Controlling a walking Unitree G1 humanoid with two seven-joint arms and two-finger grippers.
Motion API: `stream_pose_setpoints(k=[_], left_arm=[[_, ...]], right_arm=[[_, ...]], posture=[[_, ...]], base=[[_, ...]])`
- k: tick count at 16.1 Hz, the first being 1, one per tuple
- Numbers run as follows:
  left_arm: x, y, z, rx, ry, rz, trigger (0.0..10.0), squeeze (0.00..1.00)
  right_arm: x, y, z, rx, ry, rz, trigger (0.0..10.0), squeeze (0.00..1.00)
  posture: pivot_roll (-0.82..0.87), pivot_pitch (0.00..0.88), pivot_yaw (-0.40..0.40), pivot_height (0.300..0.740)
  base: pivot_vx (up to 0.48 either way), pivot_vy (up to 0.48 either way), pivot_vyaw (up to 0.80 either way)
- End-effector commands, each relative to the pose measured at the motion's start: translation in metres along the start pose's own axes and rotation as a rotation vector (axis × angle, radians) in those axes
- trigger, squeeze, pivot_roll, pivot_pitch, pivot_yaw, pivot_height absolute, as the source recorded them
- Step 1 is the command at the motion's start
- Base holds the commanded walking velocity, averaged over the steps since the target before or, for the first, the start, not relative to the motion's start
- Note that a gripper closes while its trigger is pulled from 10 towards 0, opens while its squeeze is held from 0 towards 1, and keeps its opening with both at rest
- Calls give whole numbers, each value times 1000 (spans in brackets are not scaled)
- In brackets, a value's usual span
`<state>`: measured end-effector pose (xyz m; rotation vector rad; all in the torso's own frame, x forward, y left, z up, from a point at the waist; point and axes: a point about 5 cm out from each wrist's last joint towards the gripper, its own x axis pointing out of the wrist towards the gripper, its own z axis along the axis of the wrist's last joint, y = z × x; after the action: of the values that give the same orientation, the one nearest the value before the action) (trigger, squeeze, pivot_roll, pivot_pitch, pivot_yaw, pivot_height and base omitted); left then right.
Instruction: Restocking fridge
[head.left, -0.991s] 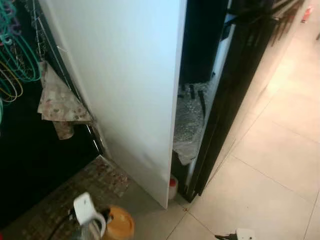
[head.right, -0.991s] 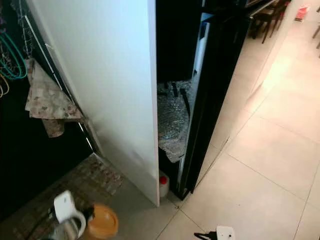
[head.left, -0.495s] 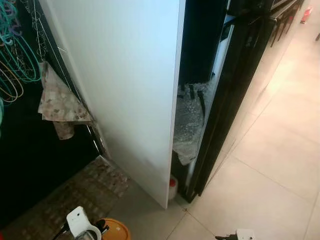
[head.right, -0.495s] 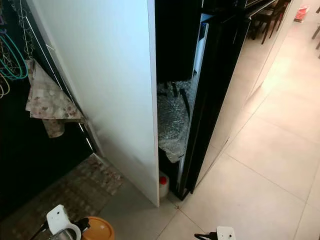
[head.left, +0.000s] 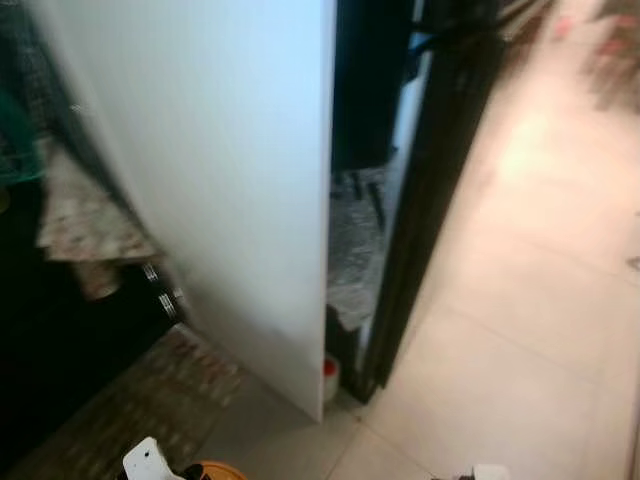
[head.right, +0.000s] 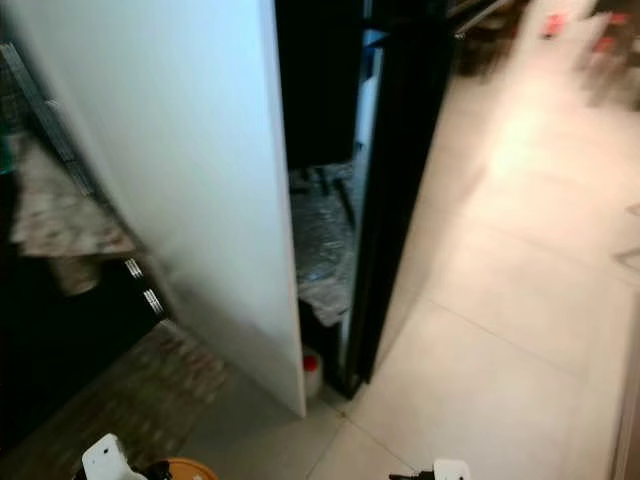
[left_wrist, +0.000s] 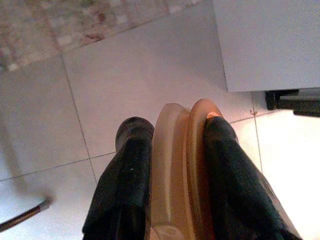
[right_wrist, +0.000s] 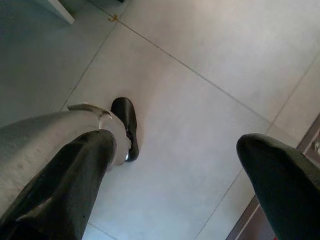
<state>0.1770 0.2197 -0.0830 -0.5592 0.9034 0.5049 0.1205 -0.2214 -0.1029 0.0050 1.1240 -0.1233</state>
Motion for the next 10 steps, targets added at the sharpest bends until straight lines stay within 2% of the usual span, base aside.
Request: stream_pose_setpoints(k=[1, 6, 10], left_arm=[[0, 4, 1, 15, -3, 6, 10000, 0], [0, 3, 2, -1, -12, 5, 10000, 0], [0, 2, 2, 4, -11, 0, 10000, 0]], right_arm=[[0, 3, 0, -4, 4, 6, 10000, 0], [0, 0, 2, -5, 0, 0, 10000, 0], [0, -1, 4, -11, -10, 4, 10000, 0]], posture=[[-34, 0, 48, 740], [-29, 0, 35, 740], [-30, 0, 30, 740]], base=[[0, 0, -769], [0, 0, -751], [0, 0, 0]])
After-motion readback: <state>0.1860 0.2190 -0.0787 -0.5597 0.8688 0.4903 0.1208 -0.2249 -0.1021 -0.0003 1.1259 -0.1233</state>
